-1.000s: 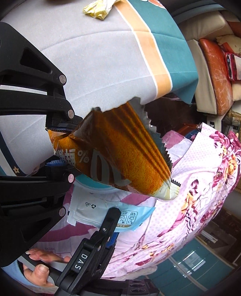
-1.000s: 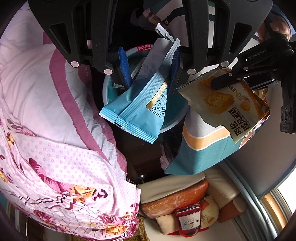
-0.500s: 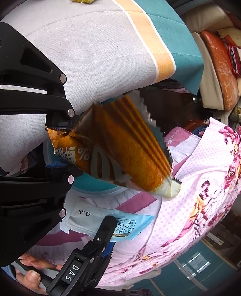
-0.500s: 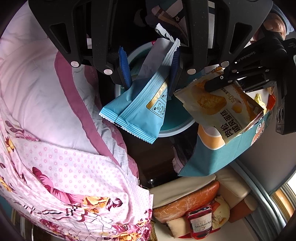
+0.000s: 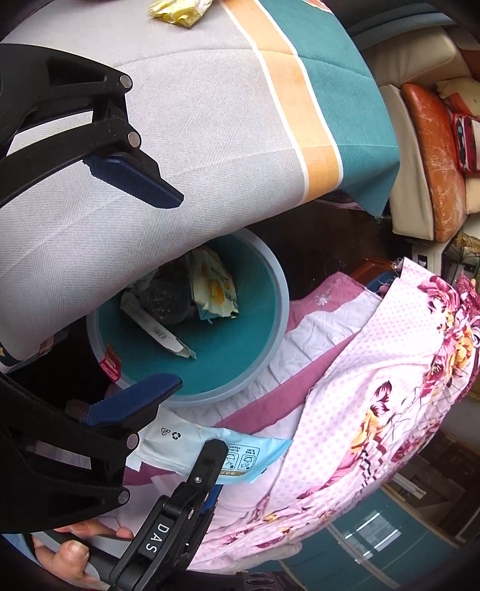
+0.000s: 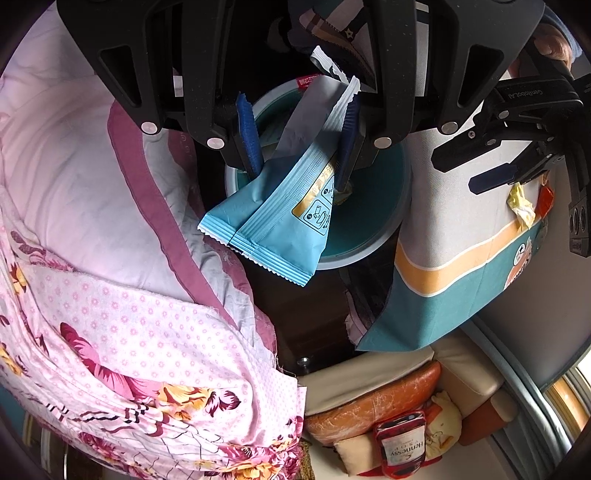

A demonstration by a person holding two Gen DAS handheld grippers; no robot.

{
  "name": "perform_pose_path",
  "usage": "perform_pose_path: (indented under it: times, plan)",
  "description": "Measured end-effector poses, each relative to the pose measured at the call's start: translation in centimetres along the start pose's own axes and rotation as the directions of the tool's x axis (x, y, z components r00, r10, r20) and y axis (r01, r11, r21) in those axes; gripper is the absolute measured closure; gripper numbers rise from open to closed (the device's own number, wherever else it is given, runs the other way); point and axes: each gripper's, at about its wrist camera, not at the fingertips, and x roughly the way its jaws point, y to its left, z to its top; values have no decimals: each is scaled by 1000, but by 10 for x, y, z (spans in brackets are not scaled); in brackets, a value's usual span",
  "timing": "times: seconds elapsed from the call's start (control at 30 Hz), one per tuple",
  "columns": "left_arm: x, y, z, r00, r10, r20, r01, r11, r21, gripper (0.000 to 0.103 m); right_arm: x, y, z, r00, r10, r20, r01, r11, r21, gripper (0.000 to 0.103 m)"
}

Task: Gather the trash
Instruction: 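Open the left tool dropping the cake bag while the right tool releases the blue wrapper into the bin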

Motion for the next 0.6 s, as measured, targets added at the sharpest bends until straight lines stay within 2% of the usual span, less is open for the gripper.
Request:
perform_pose_path:
  times: [0.37,0.5,0.53,0.6]
  plan:
    - [-17,34,-11,1000,23,3,-23,998,-58,11,13,23,0,999,-18,-47,17,999,-27,66]
    - [-22,45,-15,1000,30,5,-30,997,-71,11,18,31,0,998,-24,-64,22,999,-34,62]
    - [-23,48,-16,999,31,5,-31,997,-73,11,19,33,0,997,-23,-68,20,999,-36,60]
    - [-25,53,-17,999,34,5,-33,996,-77,11,21,37,0,997,-29,-75,26,999,-37,45]
